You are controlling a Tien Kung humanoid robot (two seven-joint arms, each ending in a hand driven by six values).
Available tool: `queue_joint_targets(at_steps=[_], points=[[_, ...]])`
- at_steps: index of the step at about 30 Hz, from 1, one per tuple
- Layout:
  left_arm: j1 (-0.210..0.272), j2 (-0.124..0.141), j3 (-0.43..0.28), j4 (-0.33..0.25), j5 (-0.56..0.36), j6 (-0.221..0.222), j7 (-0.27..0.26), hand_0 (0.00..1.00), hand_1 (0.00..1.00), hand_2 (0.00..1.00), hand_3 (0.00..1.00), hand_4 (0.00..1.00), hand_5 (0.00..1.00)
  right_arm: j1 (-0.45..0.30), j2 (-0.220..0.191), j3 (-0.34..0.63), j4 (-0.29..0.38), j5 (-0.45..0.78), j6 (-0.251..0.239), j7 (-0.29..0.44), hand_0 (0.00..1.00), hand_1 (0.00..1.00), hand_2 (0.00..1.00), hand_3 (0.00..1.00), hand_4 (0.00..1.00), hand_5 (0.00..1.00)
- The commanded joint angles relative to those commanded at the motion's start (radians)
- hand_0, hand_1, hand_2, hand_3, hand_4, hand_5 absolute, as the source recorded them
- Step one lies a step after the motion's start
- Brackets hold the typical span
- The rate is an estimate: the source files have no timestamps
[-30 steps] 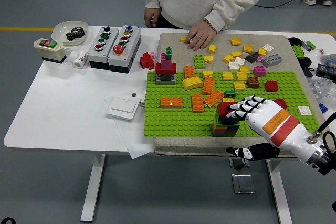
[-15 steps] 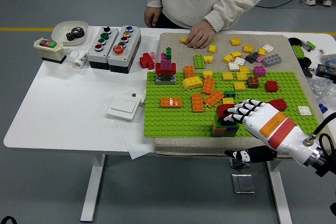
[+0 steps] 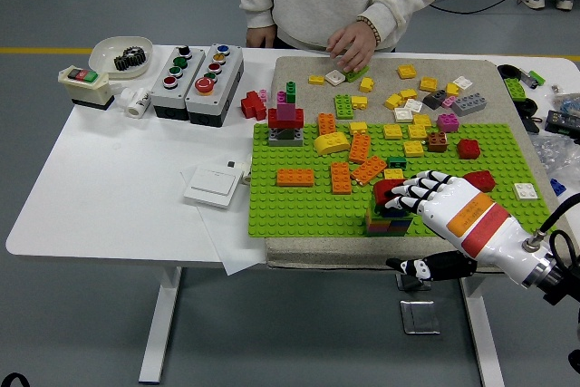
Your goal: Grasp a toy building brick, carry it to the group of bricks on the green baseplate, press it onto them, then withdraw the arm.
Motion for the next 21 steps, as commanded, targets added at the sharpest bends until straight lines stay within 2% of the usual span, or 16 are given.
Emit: queue_joint_targets(at_steps=[4,12,16,21], points=[[0.001,-0.001,-0.002,0.000,0.002,0.000,0.000,0.668,0.720,0.732,0.587,0.668,0.658,0.000,0.002,0.007,0.002,-0.001,0.003,-0.003,0.803,0.736,0.764,0.695,0.861,0.696],[0.001,-0.002,-0.003,0.003,0.001,0.002,-0.002,0.667,0.720,0.732,0.586,0.670,0.660,0.005,0.001,0.047,0.018,0.030,-0.022,0.002,0.826,0.753,0.778,0.715,0.862,0.695],[0.001,-0.002,0.000,0.004,-0.003,0.003,-0.005,0.667,0.720,0.732,0.586,0.669,0.659,0.014,0.005,0.078,0.017,0.088,-0.020,0.008,0.839,0.769,0.787,0.736,0.873,0.703],[0.001,-0.001,0.003,0.003,-0.004,0.004,-0.006,0.667,0.720,0.732,0.586,0.669,0.659,0.047,0.042,0.148,-0.020,0.272,-0.011,0.002,0.839,0.769,0.787,0.736,0.873,0.703]])
